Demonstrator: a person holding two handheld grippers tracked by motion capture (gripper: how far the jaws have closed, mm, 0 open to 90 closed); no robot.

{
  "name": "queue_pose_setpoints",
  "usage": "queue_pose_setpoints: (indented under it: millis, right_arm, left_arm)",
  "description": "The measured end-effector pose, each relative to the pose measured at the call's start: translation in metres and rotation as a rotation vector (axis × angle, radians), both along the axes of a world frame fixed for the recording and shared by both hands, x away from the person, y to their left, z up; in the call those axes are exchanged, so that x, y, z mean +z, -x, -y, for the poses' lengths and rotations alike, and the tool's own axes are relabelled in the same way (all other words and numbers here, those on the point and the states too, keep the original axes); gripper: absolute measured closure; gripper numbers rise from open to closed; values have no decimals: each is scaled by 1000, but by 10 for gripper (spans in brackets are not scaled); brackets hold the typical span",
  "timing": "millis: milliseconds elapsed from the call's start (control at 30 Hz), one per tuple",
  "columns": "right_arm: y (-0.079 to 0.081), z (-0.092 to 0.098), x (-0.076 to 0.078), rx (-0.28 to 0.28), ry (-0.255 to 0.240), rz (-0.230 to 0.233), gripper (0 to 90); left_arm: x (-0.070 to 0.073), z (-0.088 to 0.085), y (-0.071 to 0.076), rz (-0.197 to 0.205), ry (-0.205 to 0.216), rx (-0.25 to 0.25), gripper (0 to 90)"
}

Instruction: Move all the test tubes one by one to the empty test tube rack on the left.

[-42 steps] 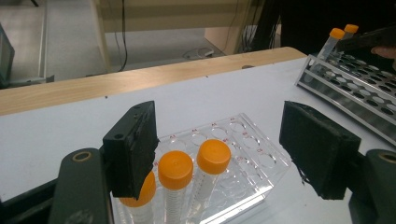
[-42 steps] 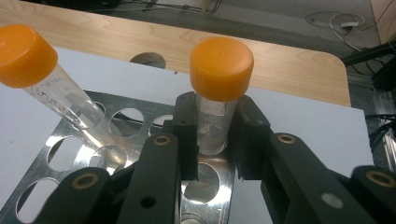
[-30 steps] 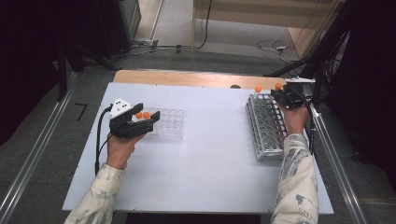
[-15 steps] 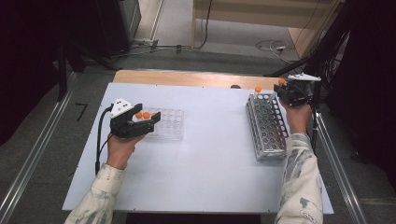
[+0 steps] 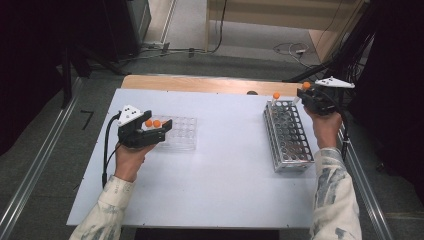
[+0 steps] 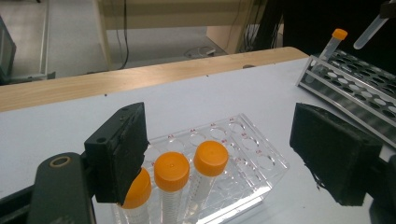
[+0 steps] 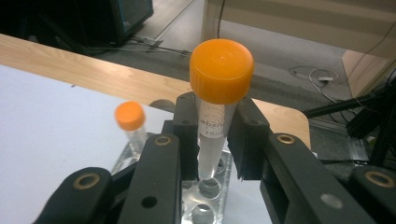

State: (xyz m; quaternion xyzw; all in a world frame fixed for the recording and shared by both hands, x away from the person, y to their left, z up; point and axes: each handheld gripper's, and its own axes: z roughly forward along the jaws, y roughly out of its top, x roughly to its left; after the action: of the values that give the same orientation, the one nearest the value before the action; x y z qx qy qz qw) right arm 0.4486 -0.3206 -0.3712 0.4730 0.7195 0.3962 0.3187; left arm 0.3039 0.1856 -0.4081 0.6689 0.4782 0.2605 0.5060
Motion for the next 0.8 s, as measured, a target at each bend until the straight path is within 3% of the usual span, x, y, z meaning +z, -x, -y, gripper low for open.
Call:
queue_pose_setpoints:
  millis: [167,500,800]
  right_arm:
    - [18,-9,6,46,10,19,720]
    - [51,-32,13,142,-1,1,720]
    - [65,-57,10,216,-4,-13,719]
  left_arm:
    - [0,1,0,0,-3,3,194]
    - [-1,6,1,-1,-12,-9,195]
    - [-1,6,1,-3,-13,-15,196]
